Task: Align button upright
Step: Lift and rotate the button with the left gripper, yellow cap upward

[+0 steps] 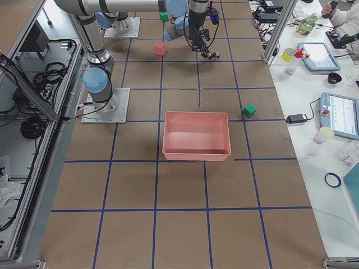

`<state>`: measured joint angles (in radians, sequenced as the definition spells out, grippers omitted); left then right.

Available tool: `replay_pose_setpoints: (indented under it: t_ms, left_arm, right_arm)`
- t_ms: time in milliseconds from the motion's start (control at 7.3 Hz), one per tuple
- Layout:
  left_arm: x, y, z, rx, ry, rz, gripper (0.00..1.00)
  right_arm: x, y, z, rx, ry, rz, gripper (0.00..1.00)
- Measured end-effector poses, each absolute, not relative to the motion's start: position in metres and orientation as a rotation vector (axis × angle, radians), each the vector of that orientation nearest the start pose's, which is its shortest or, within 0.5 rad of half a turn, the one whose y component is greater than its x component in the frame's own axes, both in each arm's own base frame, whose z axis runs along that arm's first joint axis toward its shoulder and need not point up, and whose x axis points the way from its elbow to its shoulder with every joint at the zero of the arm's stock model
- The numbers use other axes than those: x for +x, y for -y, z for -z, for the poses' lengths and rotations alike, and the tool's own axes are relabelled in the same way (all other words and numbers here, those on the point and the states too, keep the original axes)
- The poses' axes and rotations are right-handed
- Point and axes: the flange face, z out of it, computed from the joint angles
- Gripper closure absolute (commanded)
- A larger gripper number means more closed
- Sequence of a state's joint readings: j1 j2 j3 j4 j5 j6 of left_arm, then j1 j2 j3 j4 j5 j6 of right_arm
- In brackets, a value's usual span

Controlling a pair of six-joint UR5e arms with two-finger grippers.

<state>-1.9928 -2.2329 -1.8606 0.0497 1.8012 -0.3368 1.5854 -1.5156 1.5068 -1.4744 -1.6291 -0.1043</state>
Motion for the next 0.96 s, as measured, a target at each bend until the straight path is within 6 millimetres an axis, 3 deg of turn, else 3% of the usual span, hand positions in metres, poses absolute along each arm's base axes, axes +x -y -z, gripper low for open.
replay_pose_setpoints:
  t_ms: [274, 548, 958]
  left_arm:
    - [-0.356, 0.539, -0.198, 0.027, -3.043, 1.010, 0.83]
    - [-0.352, 0.558, -0.242, 0.003, -3.114, 0.764, 0.81]
    - [-0.333, 0.567, -0.278, -0.286, -3.253, 0.389, 0.81]
  right_arm:
    - [0.135, 0.504, -0.483, -0.194, -3.187, -0.144, 0.00]
    - [0.135, 0.504, -0.483, -0.194, -3.188, -0.144, 0.00]
    - [0.132, 0.504, -0.482, -0.197, -3.216, -0.149, 0.00]
